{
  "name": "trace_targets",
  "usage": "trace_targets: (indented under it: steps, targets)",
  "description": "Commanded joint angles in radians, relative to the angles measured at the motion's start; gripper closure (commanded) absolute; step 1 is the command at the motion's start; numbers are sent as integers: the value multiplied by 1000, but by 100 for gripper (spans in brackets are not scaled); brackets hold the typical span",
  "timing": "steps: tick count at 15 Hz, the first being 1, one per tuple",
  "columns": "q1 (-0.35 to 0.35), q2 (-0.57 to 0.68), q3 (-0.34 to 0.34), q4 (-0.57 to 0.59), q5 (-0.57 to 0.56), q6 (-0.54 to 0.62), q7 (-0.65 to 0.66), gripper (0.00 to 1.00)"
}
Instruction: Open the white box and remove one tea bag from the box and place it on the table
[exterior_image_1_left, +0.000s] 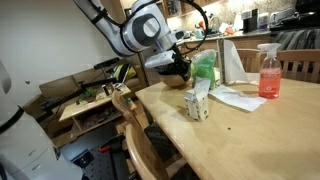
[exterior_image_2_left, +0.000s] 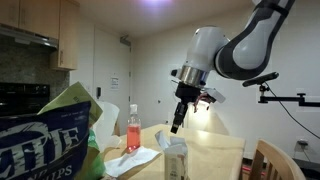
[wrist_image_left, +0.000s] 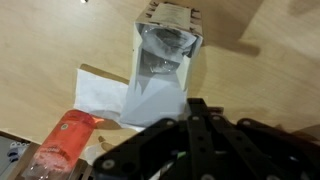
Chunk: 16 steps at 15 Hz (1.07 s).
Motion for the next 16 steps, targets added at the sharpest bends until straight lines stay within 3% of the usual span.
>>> trace_targets:
  steps: [1,8,16]
  targets:
    - [-82,5,64,8,77,12,-73,100]
    - [-224,85,195,57,312,-1,-262,100]
    - [-297,178,228,125,301,-7,-257,100]
